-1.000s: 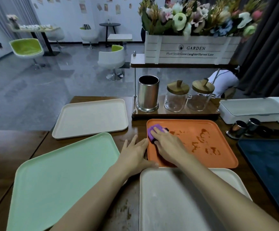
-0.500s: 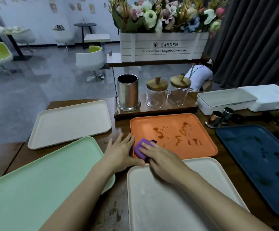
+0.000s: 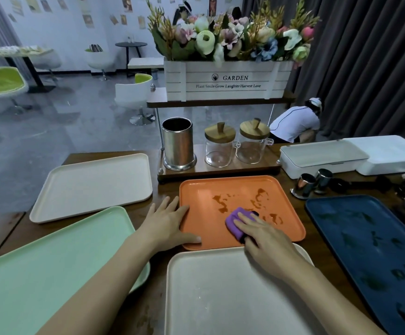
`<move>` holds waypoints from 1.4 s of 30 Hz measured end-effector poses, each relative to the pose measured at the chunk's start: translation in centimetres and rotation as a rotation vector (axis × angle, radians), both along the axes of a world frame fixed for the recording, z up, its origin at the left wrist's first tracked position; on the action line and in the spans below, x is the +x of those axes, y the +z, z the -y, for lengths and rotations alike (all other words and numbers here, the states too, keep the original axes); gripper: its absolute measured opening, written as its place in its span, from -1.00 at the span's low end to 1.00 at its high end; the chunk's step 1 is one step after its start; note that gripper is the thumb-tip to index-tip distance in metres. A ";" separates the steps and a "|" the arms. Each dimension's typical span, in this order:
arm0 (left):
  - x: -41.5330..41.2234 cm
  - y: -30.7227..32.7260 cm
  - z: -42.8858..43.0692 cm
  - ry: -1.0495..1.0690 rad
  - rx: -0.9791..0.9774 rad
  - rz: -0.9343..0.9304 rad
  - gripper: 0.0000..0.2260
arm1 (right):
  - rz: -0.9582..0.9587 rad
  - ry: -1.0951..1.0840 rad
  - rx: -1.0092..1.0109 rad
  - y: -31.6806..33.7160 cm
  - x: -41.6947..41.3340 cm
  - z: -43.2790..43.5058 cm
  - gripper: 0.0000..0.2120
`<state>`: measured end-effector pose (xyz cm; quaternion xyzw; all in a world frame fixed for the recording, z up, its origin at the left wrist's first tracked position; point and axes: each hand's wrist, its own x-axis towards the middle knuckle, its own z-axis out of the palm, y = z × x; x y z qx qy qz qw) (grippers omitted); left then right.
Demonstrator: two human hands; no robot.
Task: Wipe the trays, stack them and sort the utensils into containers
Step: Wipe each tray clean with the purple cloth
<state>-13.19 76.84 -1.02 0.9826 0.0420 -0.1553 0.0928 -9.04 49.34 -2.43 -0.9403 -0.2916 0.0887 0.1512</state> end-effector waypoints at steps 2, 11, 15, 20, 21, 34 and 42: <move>0.5 -0.3 0.3 -0.002 -0.004 0.002 0.03 | 0.014 0.019 -0.022 0.1 0.1 0.0 -0.48; 0.9 -1.4 0.3 -0.015 0.040 -0.032 0.03 | 0.082 0.073 -0.058 -0.4 5.3 -6.2 -0.56; 0.7 -1.1 0.4 -0.016 0.021 -0.022 0.03 | 0.110 0.083 -0.042 -0.4 8.4 -10.1 -0.60; 0.6 -1.0 0.5 -0.025 0.032 0.011 0.02 | 0.158 0.048 -0.095 -0.5 7.9 -13.2 -0.51; 0.6 -1.0 0.5 -0.026 0.037 0.015 0.01 | 0.158 0.067 -0.094 -0.6 7.6 -13.6 -0.50; 0.4 -1.1 0.3 -0.042 0.170 0.021 0.04 | 0.142 -0.147 -0.047 -0.8 10.2 -5.9 -0.53; 0.3 -1.4 0.1 -0.041 0.122 0.019 0.05 | 0.182 -0.176 -0.104 -1.1 9.6 -6.7 -0.54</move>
